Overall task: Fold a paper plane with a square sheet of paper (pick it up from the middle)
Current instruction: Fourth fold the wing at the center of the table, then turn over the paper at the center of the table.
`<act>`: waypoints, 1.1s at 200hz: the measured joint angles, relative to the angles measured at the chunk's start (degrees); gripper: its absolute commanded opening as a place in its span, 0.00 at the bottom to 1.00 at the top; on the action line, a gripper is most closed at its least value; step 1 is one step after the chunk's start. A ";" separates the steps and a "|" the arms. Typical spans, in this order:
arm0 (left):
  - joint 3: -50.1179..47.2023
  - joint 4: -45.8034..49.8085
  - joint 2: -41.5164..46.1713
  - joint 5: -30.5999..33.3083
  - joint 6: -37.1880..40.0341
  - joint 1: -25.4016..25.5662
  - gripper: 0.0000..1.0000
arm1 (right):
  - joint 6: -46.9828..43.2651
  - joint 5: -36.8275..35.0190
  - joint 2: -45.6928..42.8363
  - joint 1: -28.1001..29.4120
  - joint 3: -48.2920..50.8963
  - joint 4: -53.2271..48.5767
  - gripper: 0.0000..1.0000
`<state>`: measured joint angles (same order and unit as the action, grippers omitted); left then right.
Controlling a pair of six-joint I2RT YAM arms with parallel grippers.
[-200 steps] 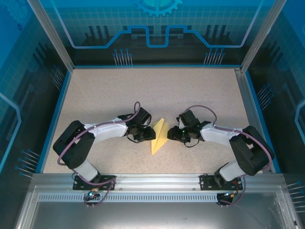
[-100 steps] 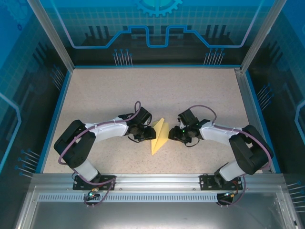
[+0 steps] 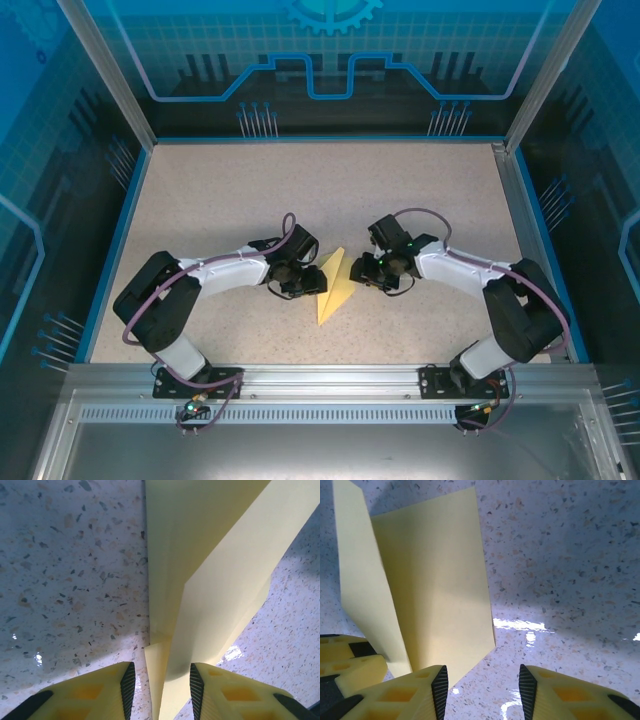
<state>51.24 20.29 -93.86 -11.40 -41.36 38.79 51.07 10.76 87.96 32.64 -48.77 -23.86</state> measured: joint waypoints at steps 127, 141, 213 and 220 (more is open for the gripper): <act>0.31 0.44 -1.20 -0.42 1.01 0.00 0.40 | -0.22 -0.28 1.31 0.00 -0.48 -0.76 0.47; 1.18 0.44 -1.46 -0.42 0.98 0.00 0.41 | -0.20 -0.24 0.96 0.00 0.85 -0.07 0.47; 4.61 0.92 -2.08 0.63 1.03 0.00 0.43 | 0.20 1.62 0.98 0.28 5.31 5.62 0.47; 4.66 1.09 -2.21 0.92 1.03 0.00 0.42 | 0.20 1.92 1.03 0.42 5.33 6.08 0.47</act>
<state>55.90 21.39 -96.07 -10.48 -40.34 38.79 51.27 12.69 88.99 33.06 -43.44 -17.78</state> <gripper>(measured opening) 0.427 0.470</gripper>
